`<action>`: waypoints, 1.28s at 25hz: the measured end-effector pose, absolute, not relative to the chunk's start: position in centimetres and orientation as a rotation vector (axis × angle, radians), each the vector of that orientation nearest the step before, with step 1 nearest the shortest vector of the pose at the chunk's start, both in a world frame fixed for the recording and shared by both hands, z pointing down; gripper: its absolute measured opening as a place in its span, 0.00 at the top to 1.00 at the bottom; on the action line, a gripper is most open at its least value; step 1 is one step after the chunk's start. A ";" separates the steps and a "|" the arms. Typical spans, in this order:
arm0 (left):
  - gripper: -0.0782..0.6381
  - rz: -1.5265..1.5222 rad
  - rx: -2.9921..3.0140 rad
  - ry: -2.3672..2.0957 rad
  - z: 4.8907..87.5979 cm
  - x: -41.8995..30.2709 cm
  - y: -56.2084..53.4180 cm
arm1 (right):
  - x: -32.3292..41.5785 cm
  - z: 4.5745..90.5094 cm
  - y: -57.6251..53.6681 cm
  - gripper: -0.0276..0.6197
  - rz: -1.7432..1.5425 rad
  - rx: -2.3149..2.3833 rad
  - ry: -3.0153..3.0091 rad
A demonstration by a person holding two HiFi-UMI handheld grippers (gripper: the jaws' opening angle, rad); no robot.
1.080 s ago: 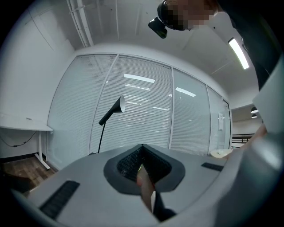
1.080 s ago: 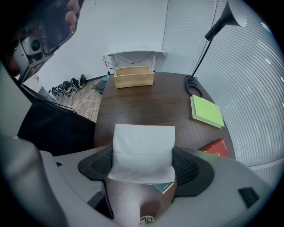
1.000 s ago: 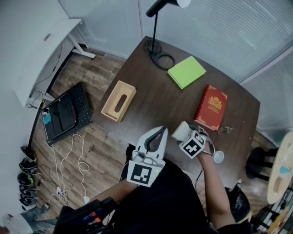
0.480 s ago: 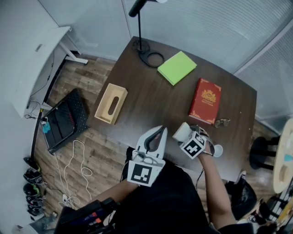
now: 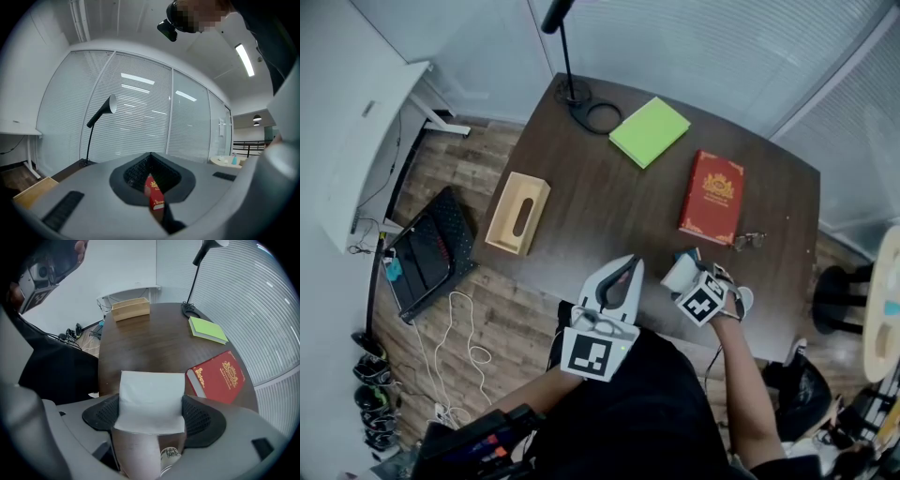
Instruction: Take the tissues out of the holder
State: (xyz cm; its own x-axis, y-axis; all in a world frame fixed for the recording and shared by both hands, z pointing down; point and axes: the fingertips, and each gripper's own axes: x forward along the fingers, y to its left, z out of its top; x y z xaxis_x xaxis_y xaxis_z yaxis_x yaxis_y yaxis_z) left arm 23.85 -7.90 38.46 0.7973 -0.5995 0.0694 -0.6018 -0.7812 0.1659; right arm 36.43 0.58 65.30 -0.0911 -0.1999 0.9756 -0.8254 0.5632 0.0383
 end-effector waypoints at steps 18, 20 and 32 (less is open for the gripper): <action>0.89 0.030 2.819 -0.928 38.7 23.9 -5.4 | 37.6 68.2 5.1 0.30 0.693 0.883 -1.558; 0.89 0.032 2.821 -0.924 38.8 23.9 -5.2 | 37.7 68.6 5.5 0.30 0.702 0.885 -1.550; 0.89 0.069 2.835 -0.917 39.2 23.3 -4.2 | 37.4 71.9 7.0 0.30 0.716 0.849 -1.529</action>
State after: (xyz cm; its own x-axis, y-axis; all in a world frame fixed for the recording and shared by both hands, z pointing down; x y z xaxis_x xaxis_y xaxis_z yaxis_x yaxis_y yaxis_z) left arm 23.27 -4.23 39.16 0.8109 -0.5776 0.0936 -0.5851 -0.7990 0.1388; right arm 37.38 6.98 71.92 -0.0486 -0.1178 0.9919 -0.8371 0.5465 0.0239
